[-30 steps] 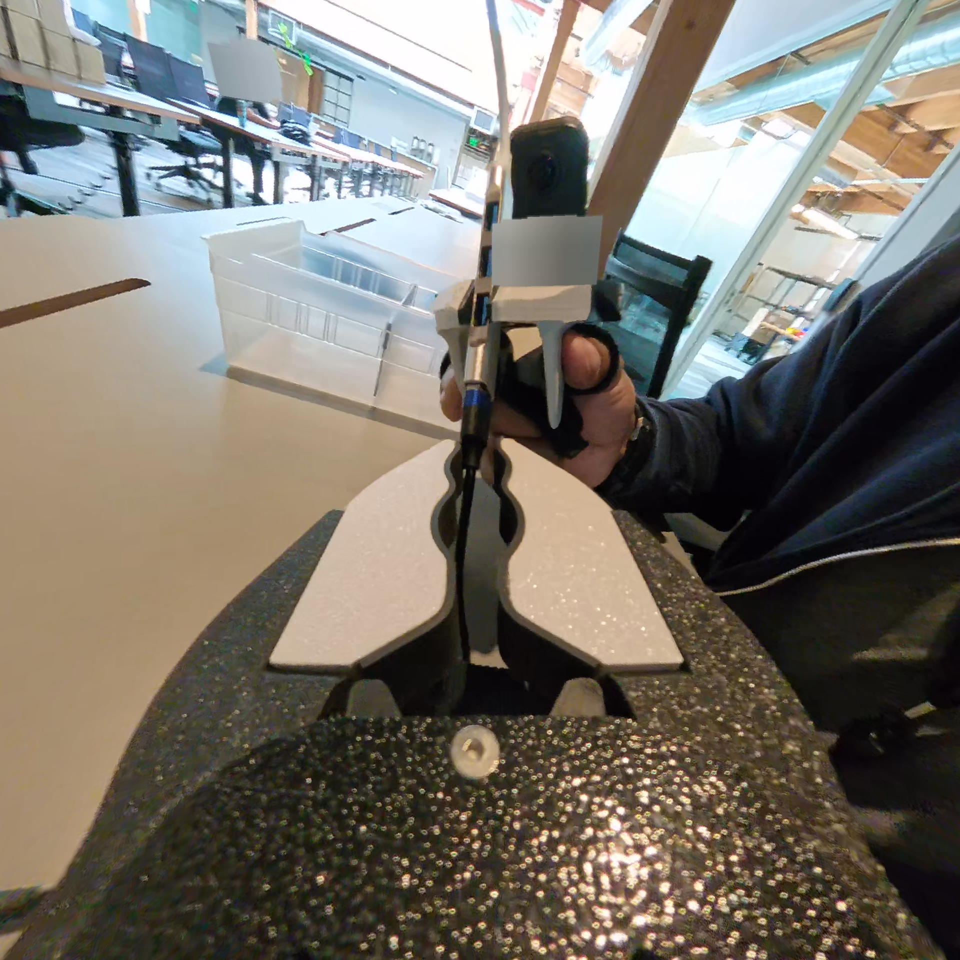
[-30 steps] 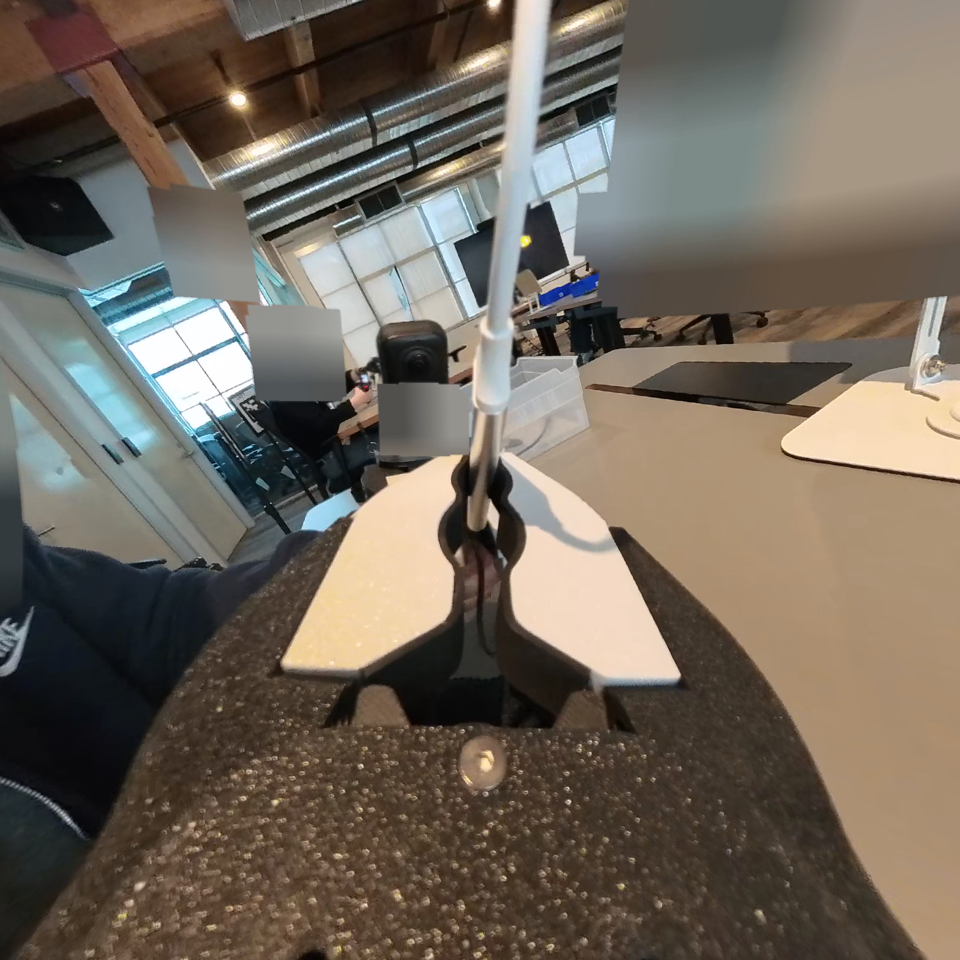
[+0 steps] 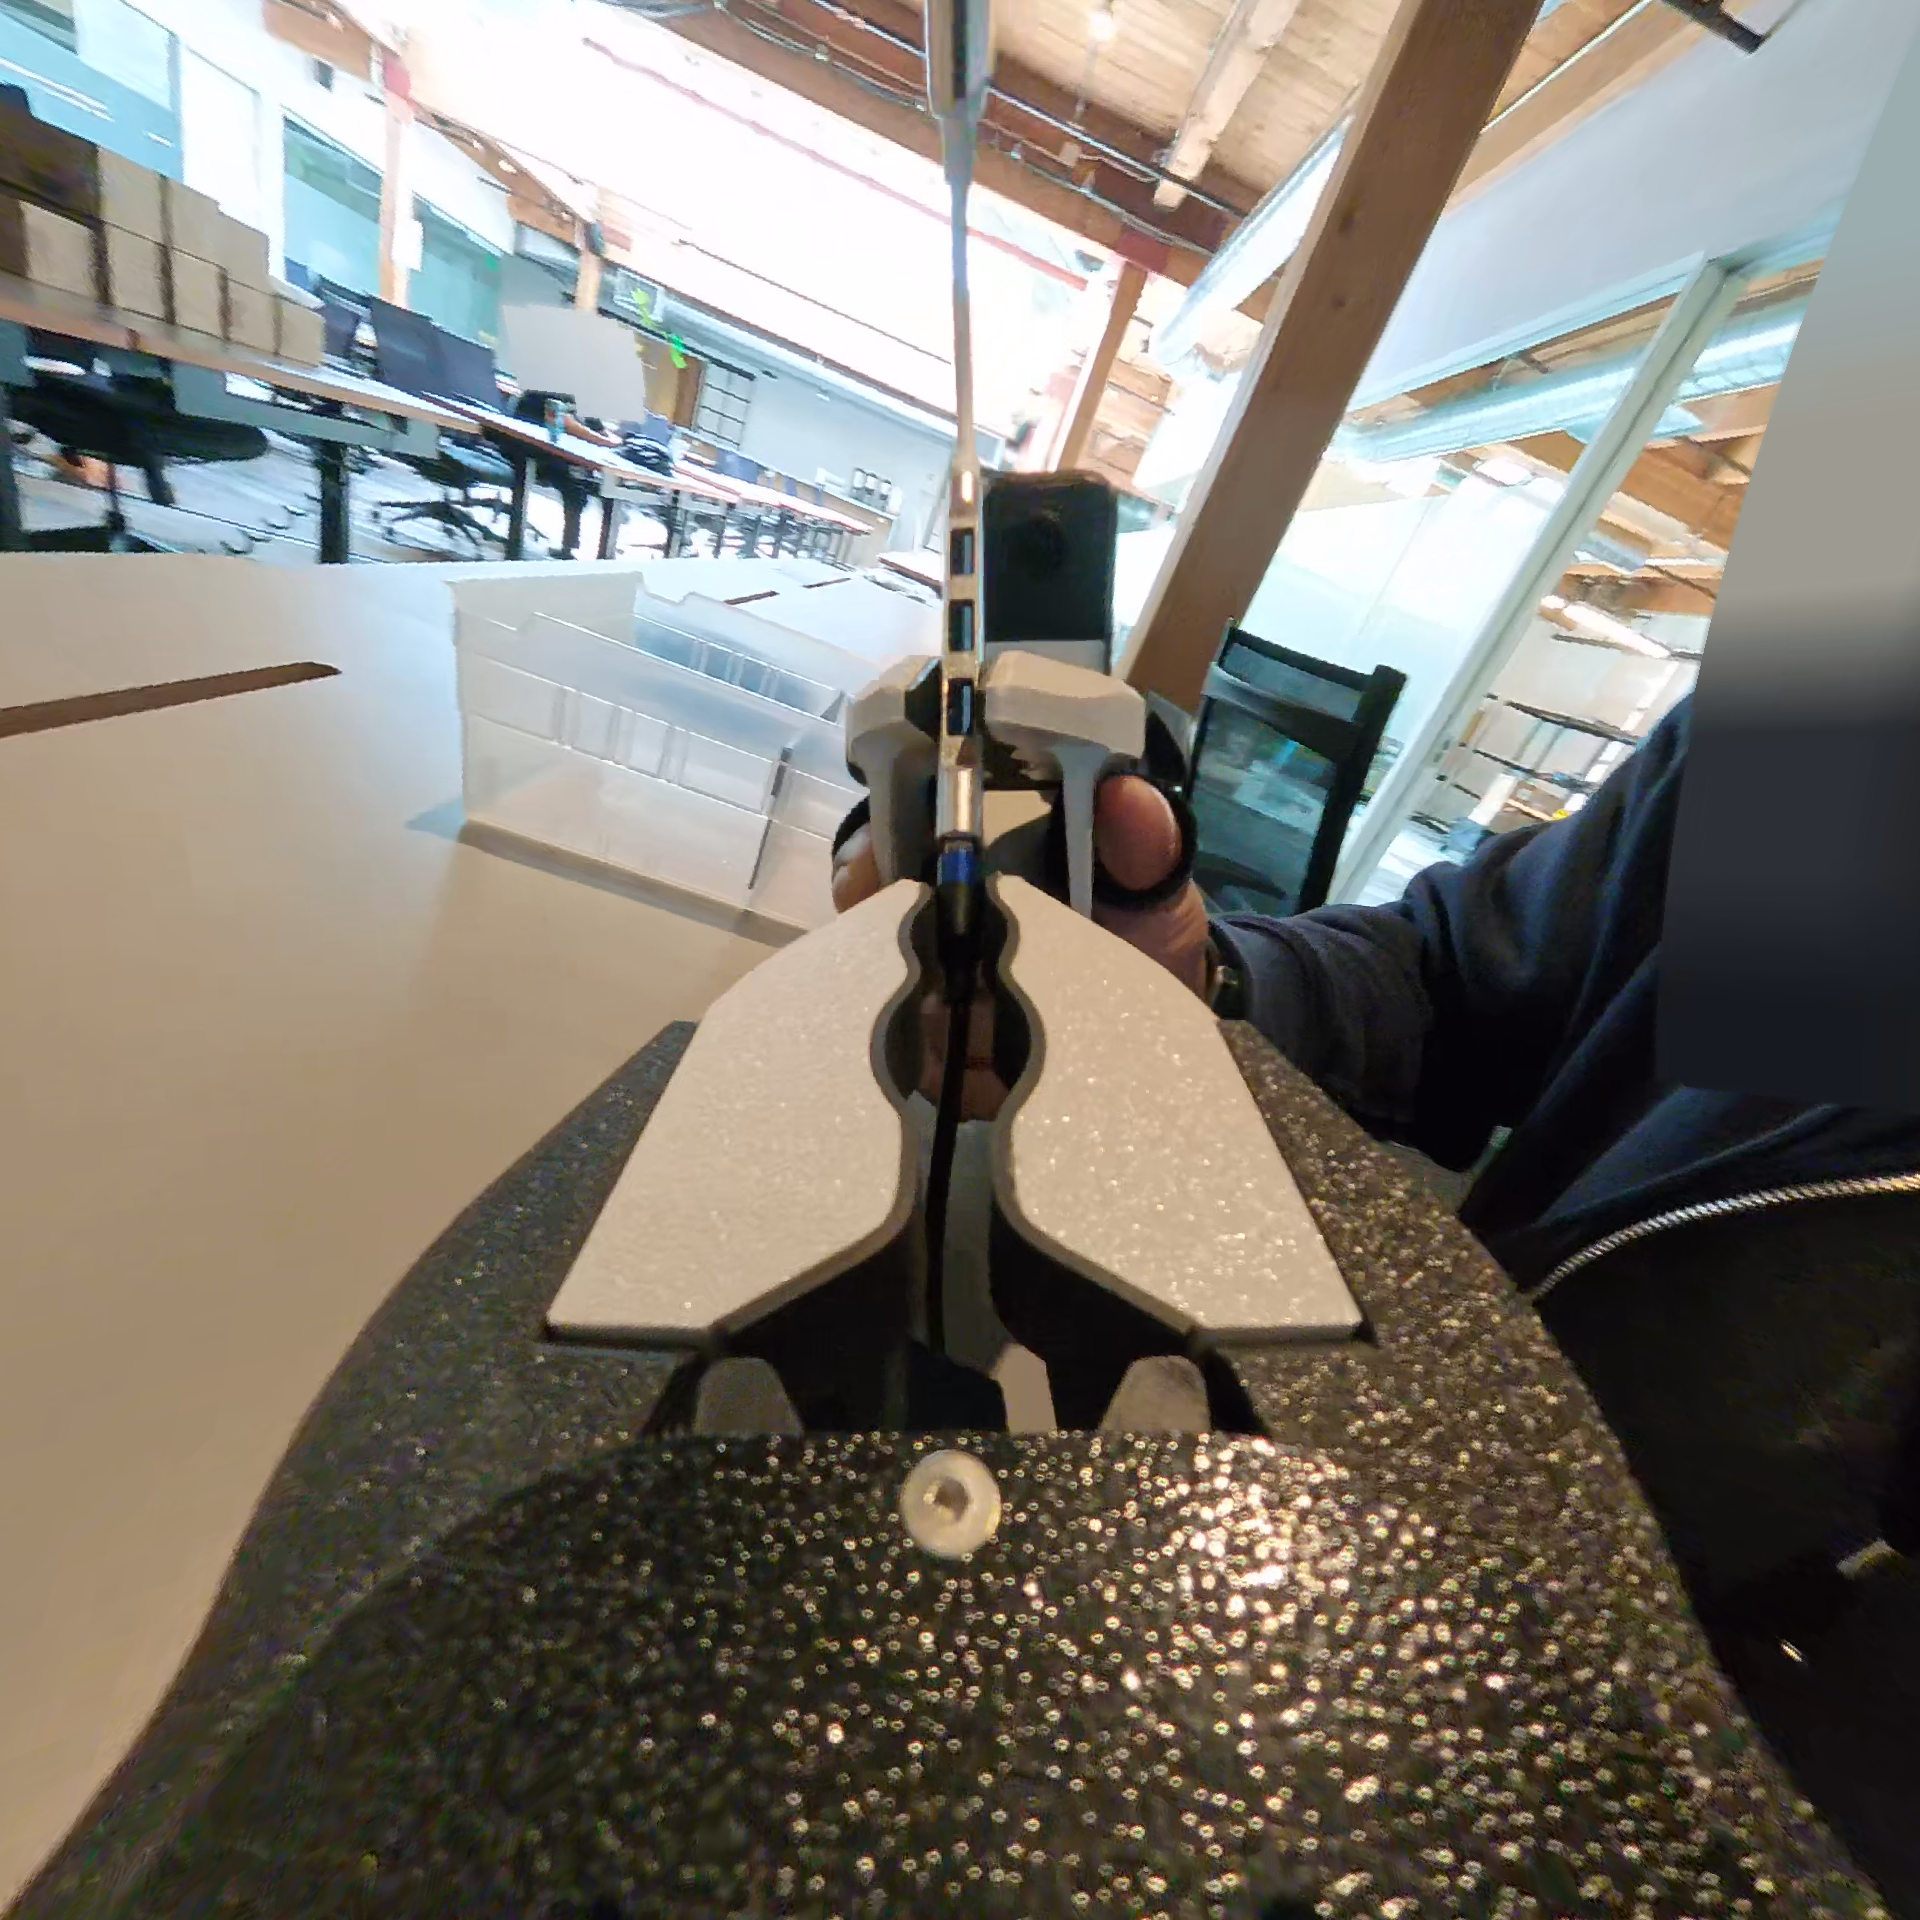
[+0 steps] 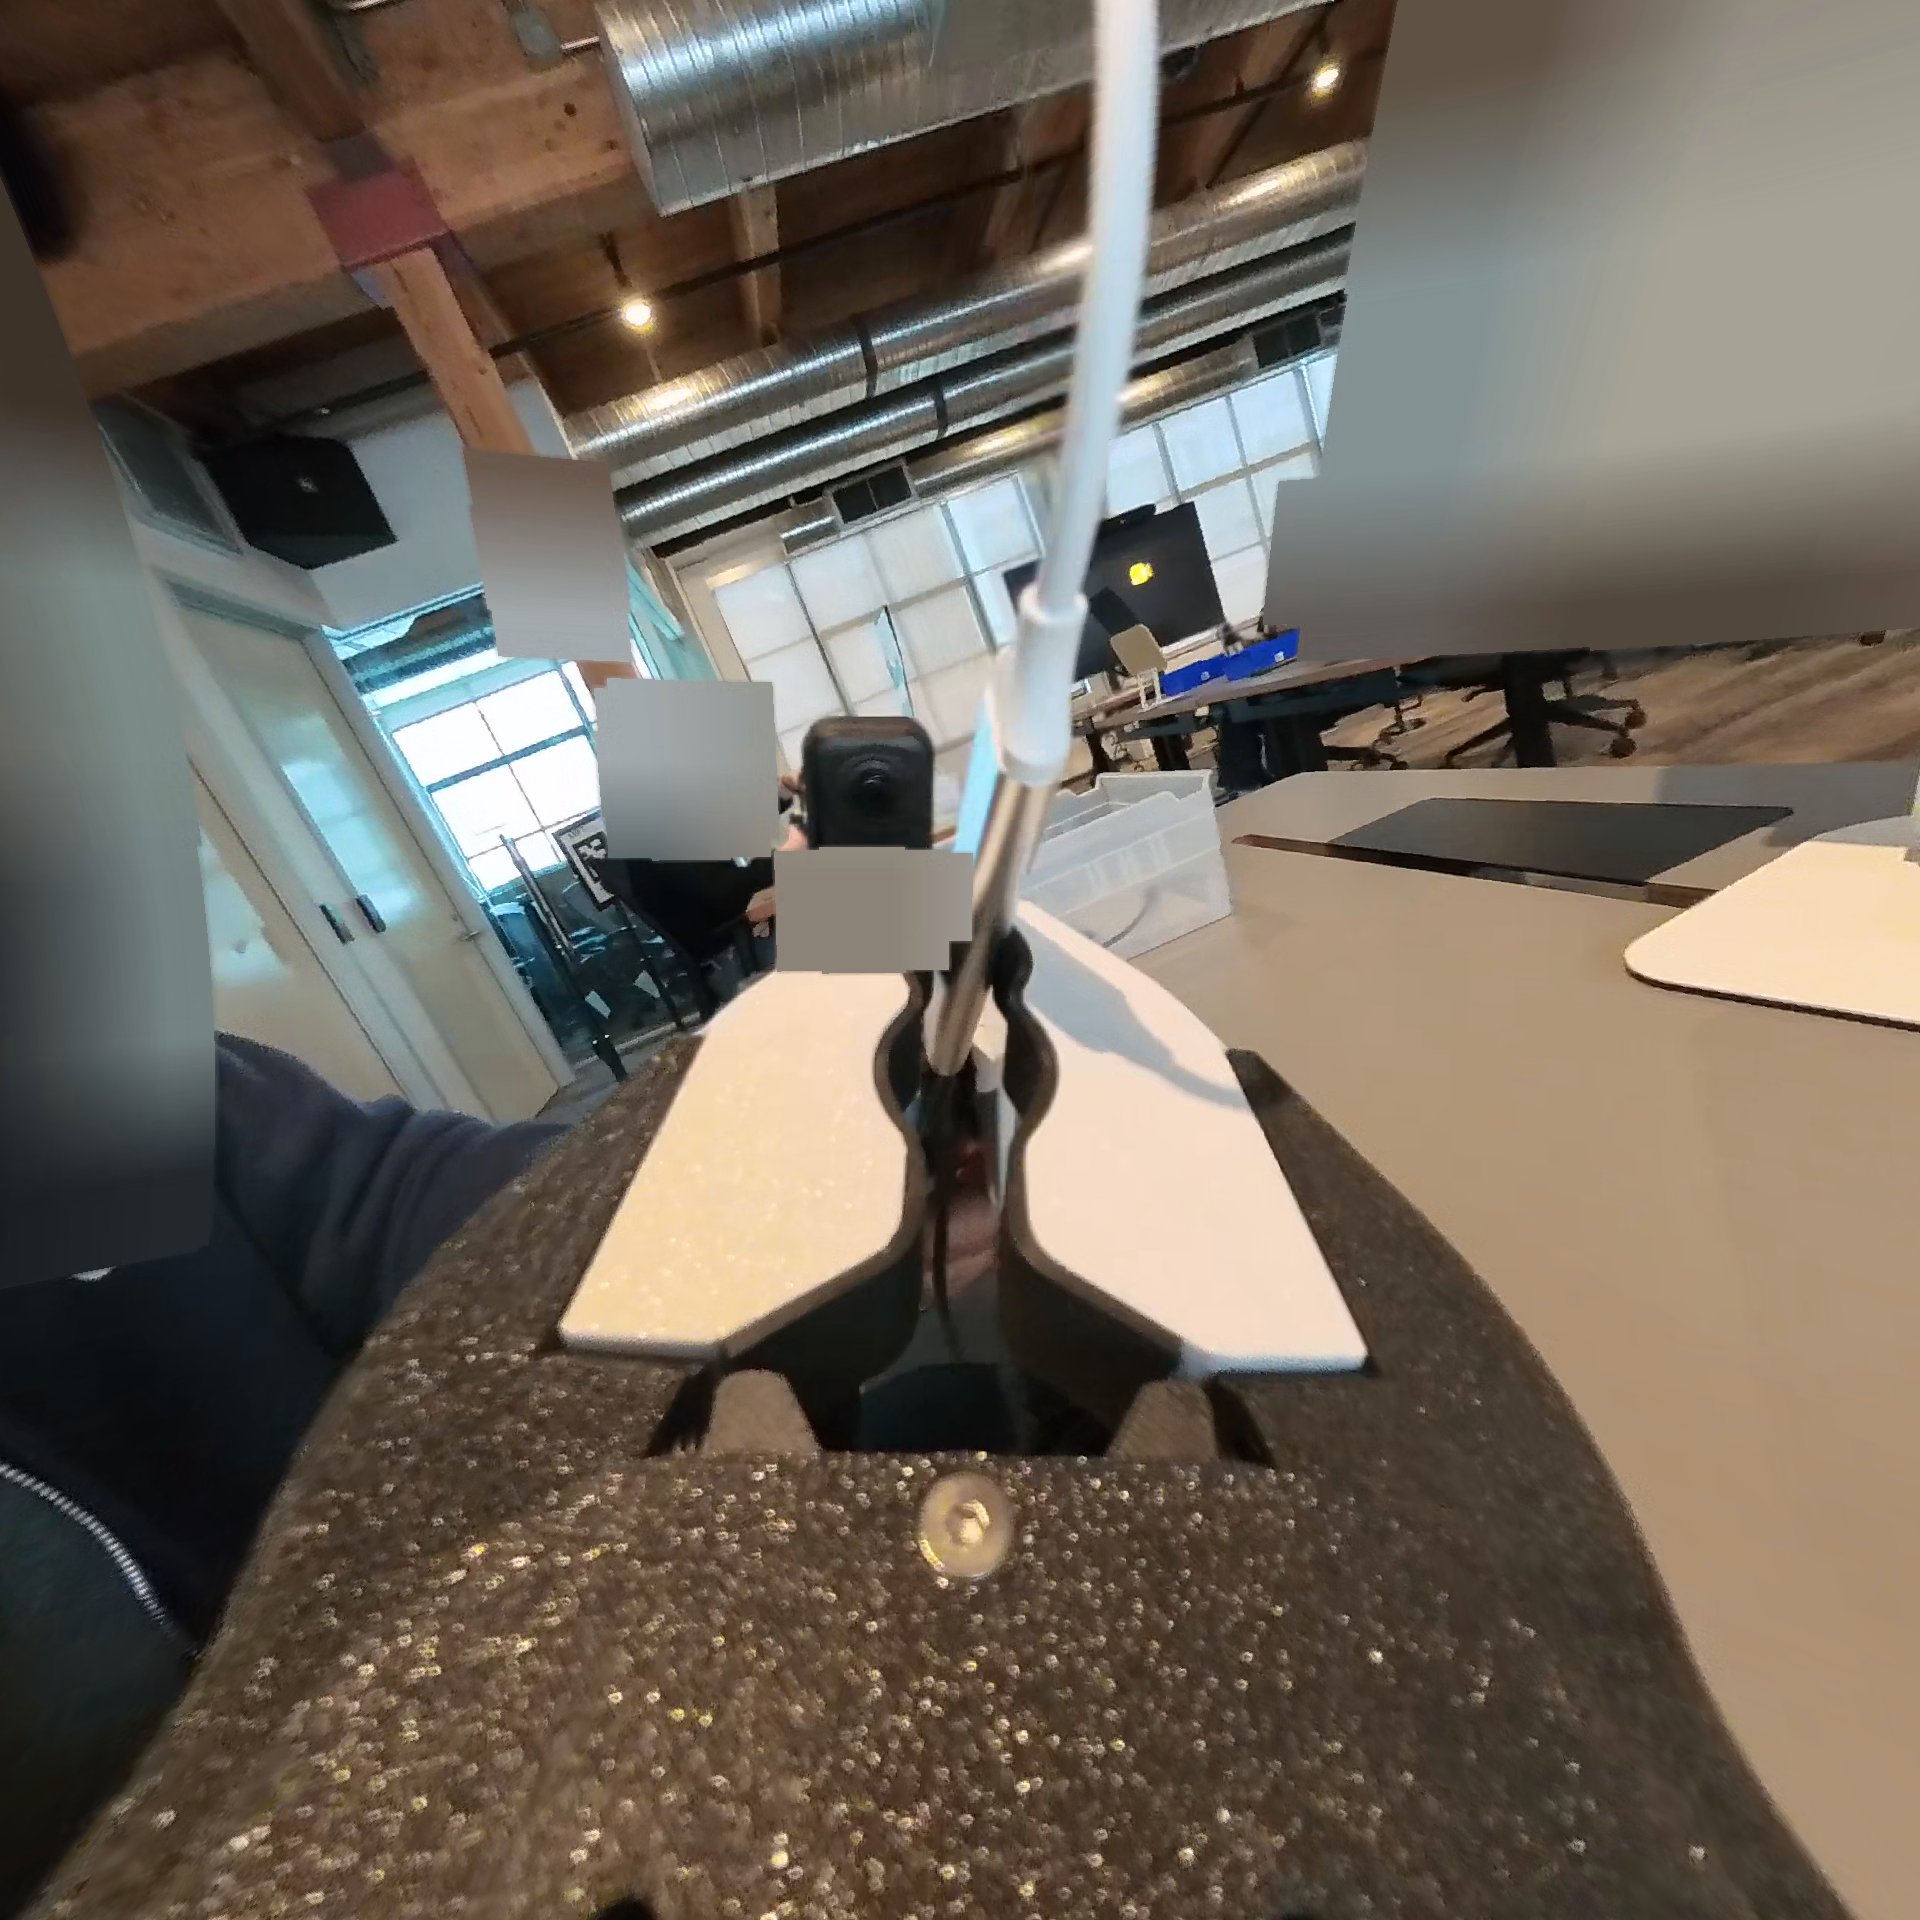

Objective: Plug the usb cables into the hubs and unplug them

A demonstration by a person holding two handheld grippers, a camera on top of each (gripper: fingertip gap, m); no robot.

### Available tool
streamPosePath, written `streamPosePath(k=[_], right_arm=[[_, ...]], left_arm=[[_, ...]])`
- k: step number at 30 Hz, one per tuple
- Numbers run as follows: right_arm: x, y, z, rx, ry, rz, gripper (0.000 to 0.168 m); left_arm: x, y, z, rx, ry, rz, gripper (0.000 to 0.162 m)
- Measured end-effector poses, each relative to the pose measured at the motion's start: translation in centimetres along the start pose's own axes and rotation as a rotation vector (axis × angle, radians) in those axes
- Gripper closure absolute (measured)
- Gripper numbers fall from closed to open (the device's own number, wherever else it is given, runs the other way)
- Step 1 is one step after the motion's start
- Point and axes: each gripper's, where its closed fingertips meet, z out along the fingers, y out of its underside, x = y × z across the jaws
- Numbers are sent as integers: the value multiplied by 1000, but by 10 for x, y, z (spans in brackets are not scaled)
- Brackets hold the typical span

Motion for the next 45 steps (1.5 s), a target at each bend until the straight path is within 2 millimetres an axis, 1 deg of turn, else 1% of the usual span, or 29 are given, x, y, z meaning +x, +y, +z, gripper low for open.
streamPosePath(k=[3,8,14,16,21,25,27,29,32,34,36,38,42,45], right_arm=[[4,1,-1,6,10,-4,156],[6,6,1,5,6,27,151],[8,10,0,-5,-6,63,159],[6,11,0,-9,-21,61,160],[7,14,-1,-80,3,1,161],[5,12,0,-51,29,1,162],[3,10,0,-30,17,36,162],[3,12,0,-39,-1,71,162],[2,12,1,-63,0,41,162],[1,13,1,-72,-2,40,162],[-1,12,2,-91,-11,28,162],[-1,12,1,-113,3,10,162],[1,16,3,-124,23,35,162],[0,14,2,-146,21,12,162]], left_arm=[[-3,-1,2,40,-49,6,155],[-6,-2,3,104,-89,-30,155],[-7,1,3,126,-82,-47,154],[-5,2,4,113,-66,-47,155],[-6,7,3,58,-41,-59,154],[-4,3,1,72,-4,-86,154],[-1,2,1,72,23,-106,154],[-2,5,0,34,2,-67,154],[-2,2,-3,4,7,-50,154],[0,3,-3,1,39,-91,154],[5,3,-2,52,123,-227,154],[5,4,-1,73,158,-298,154],[1,5,-6,-20,94,-180,155],[2,4,-4,1,95,-184,154]])
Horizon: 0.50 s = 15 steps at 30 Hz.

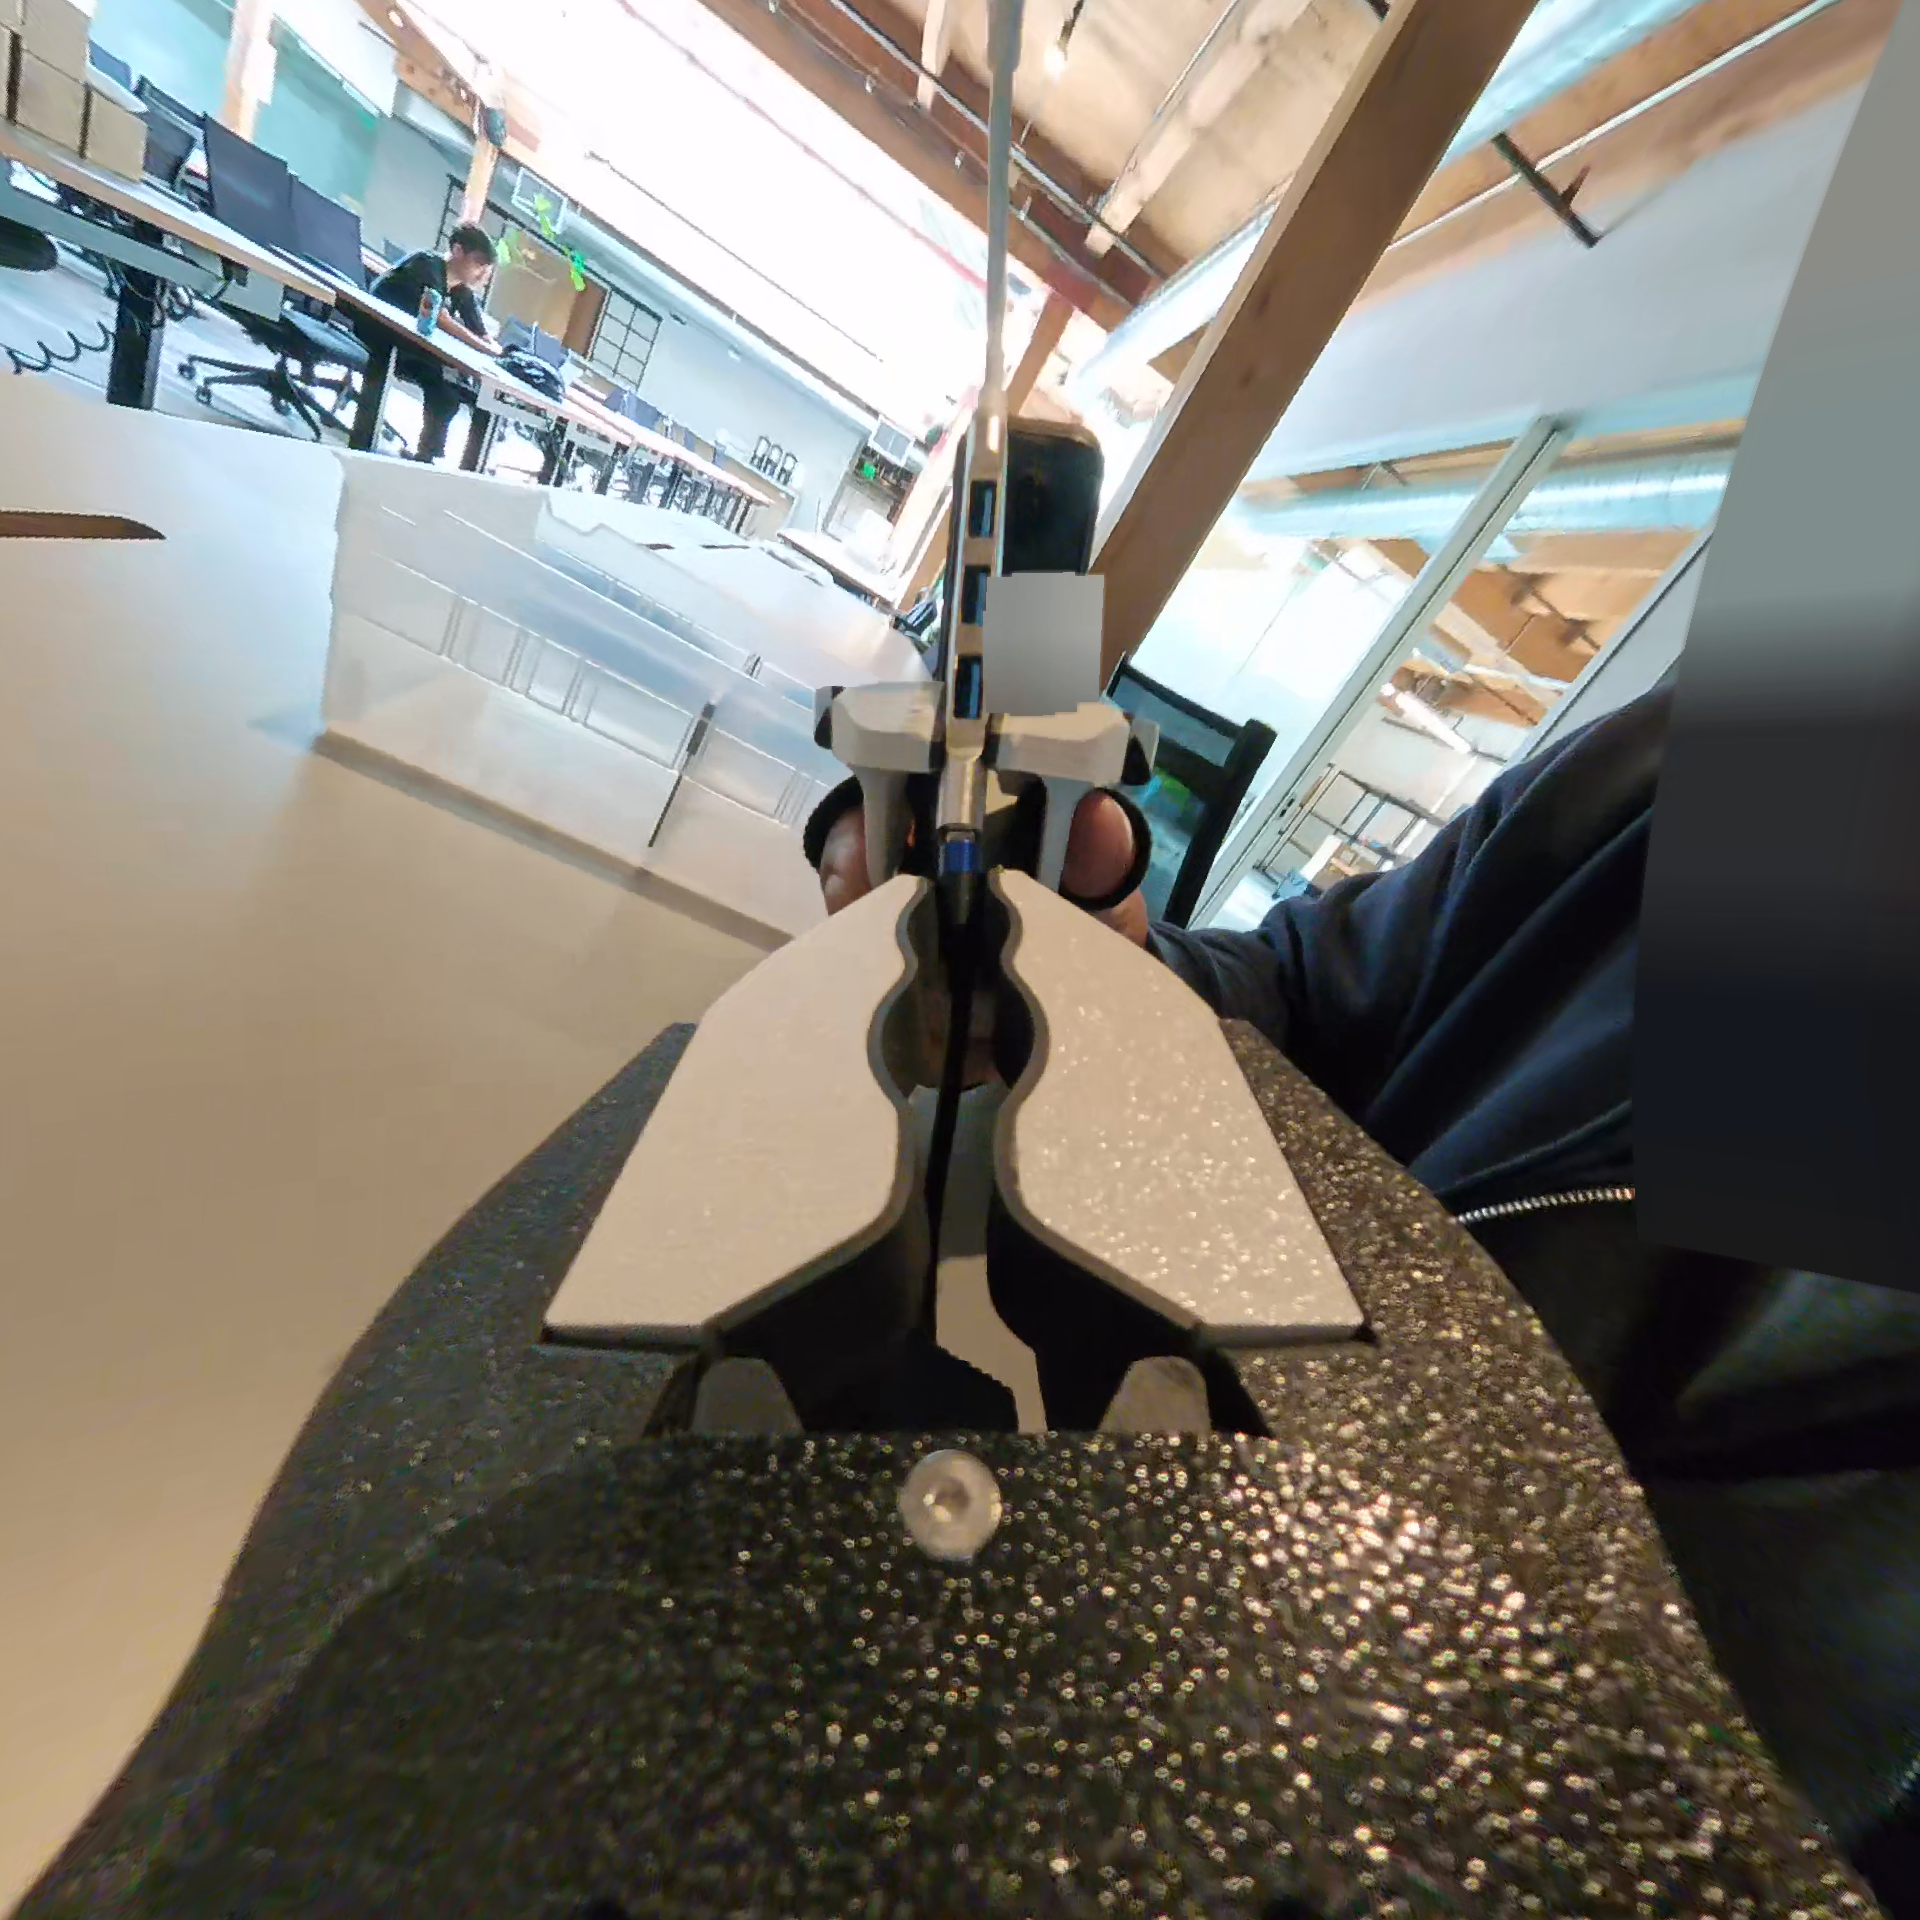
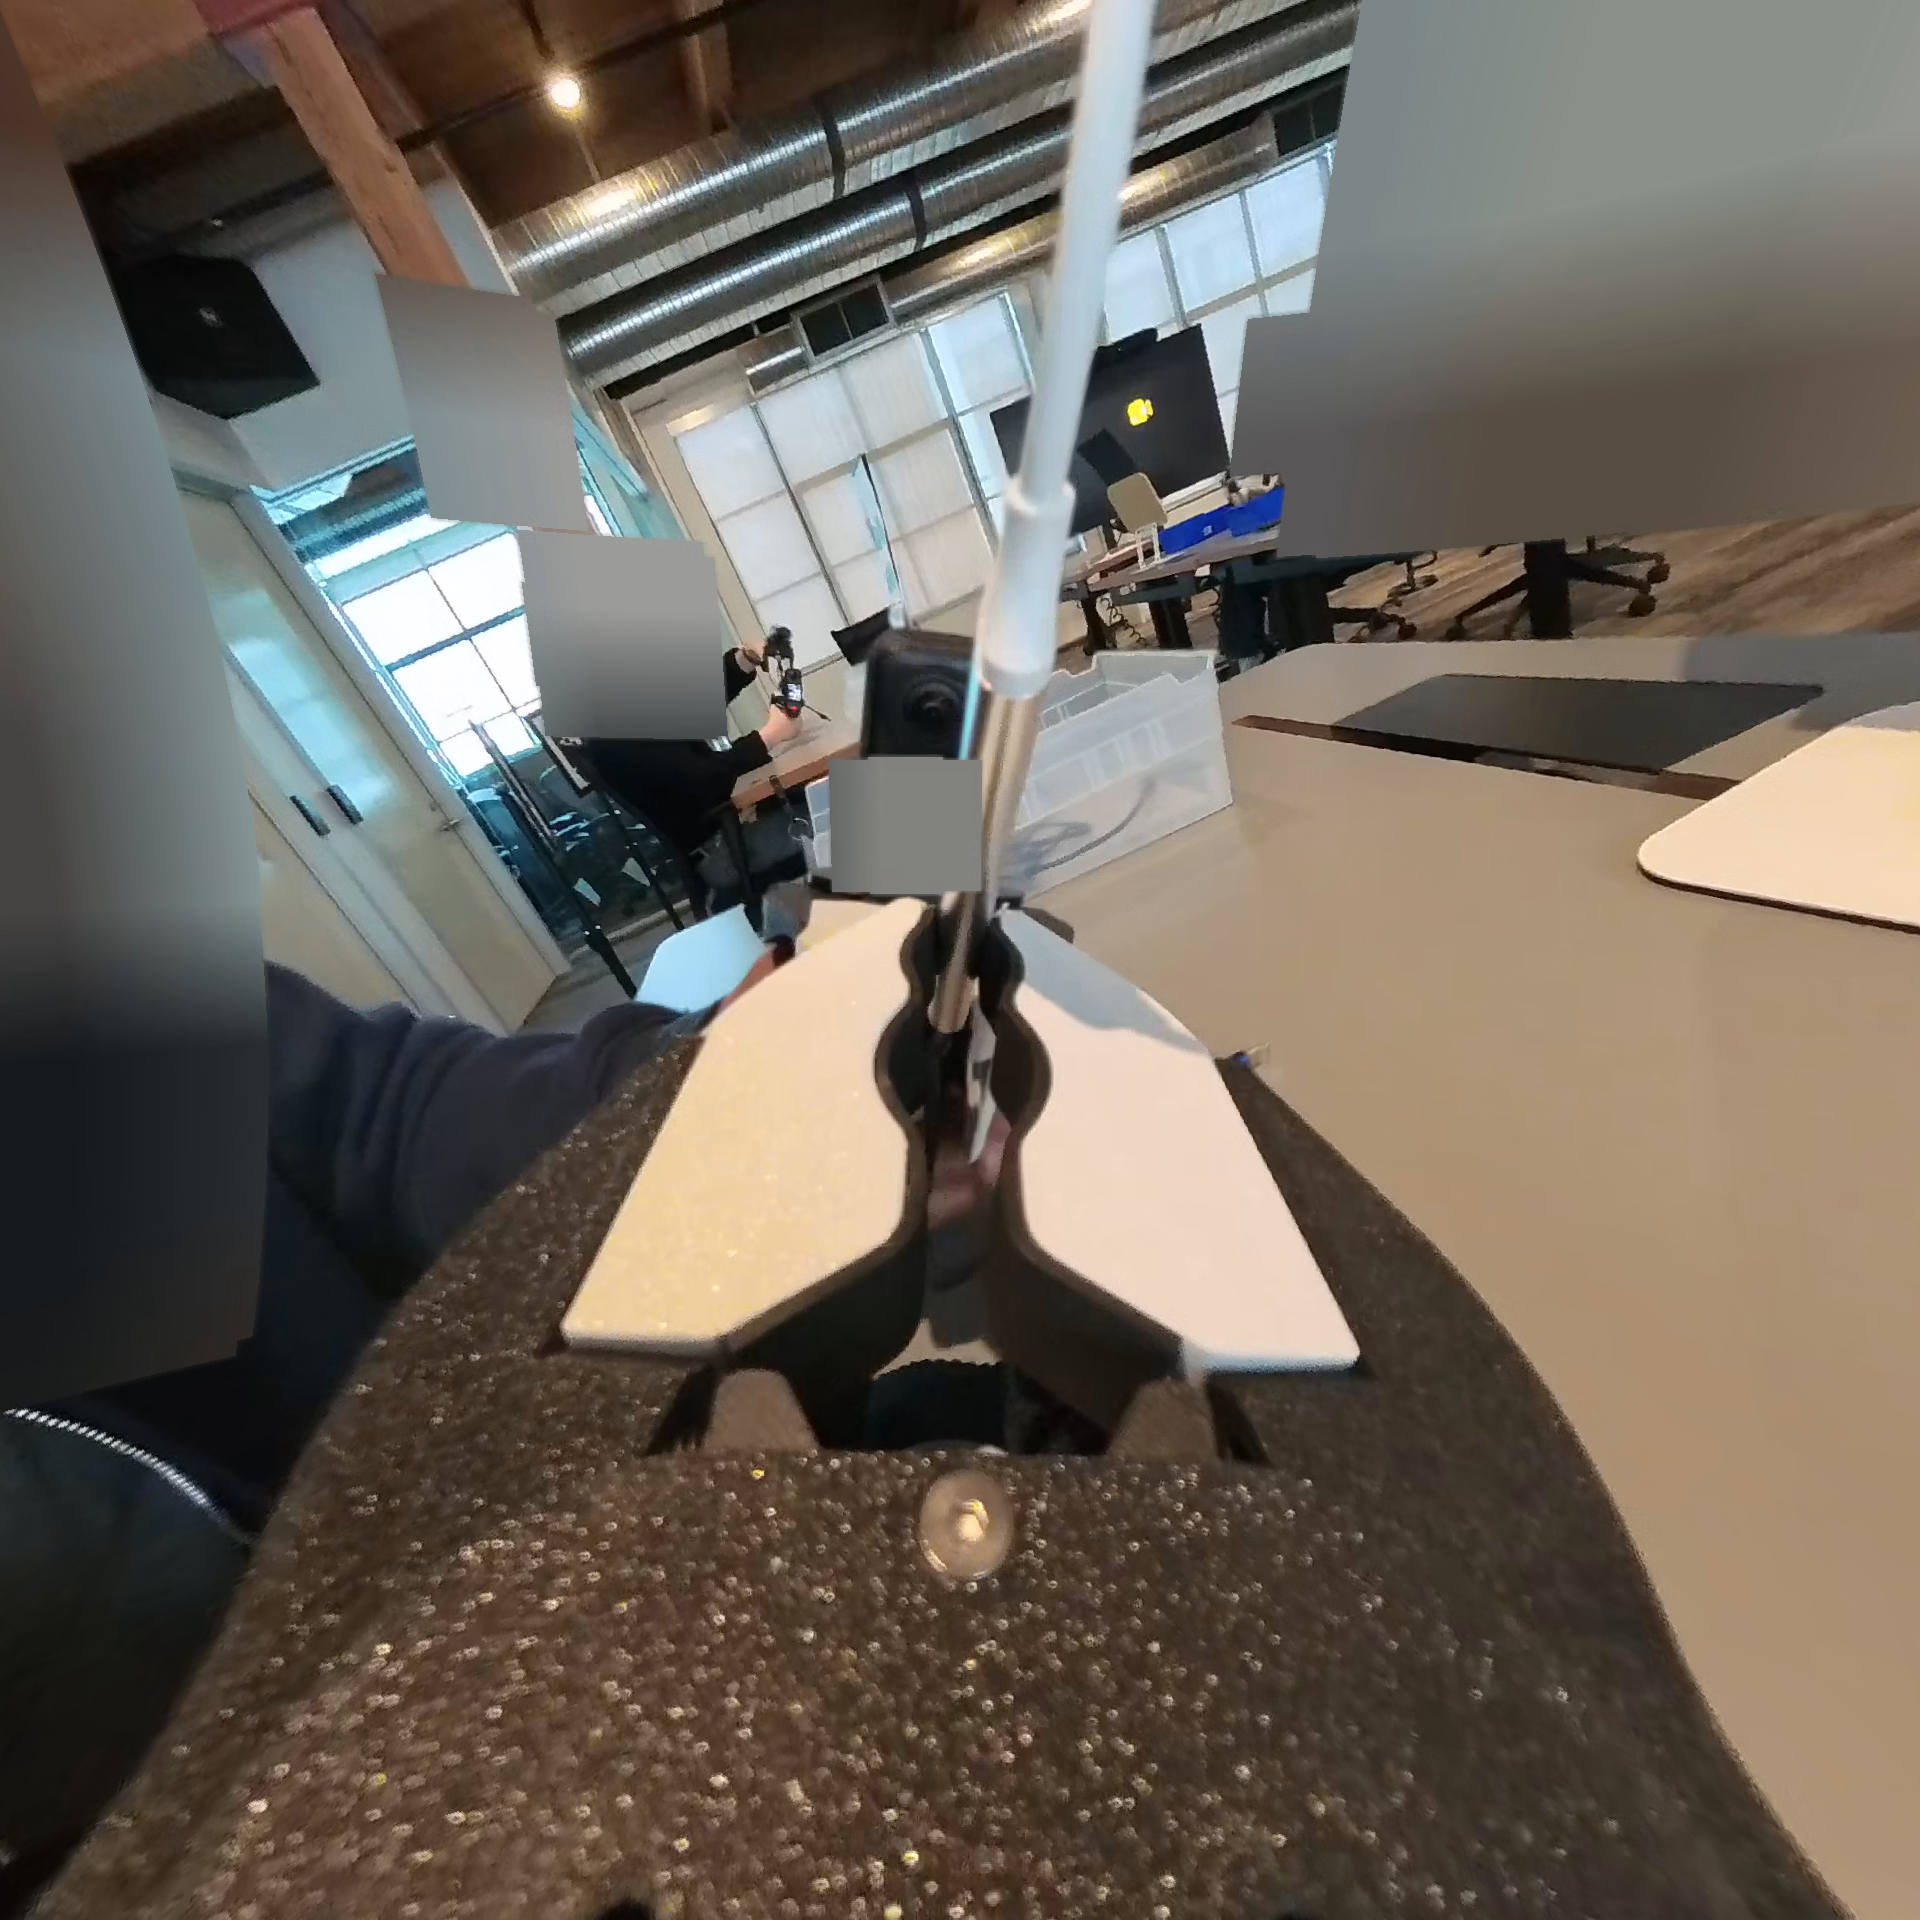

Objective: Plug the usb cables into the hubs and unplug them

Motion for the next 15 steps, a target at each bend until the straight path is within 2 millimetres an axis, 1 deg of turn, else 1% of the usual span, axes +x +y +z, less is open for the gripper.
streamPosePath(k=[4,6,10,11,13,15], right_arm=[[5,0,-1,12,48,8,162],[7,0,-1,30,69,34,162],[14,-3,-4,101,116,93,162],[15,-4,-5,120,120,107,162],[15,-6,-6,146,117,136,162],[15,-5,-5,130,111,128,162]], left_arm=[[-6,-2,-1,12,-47,41,154],[-8,-3,-1,36,-57,29,154],[-11,-4,5,158,-72,-48,154],[-11,-5,7,168,-91,-42,154],[-11,-6,7,166,-119,-6,154],[-11,-5,6,143,-114,3,154]])
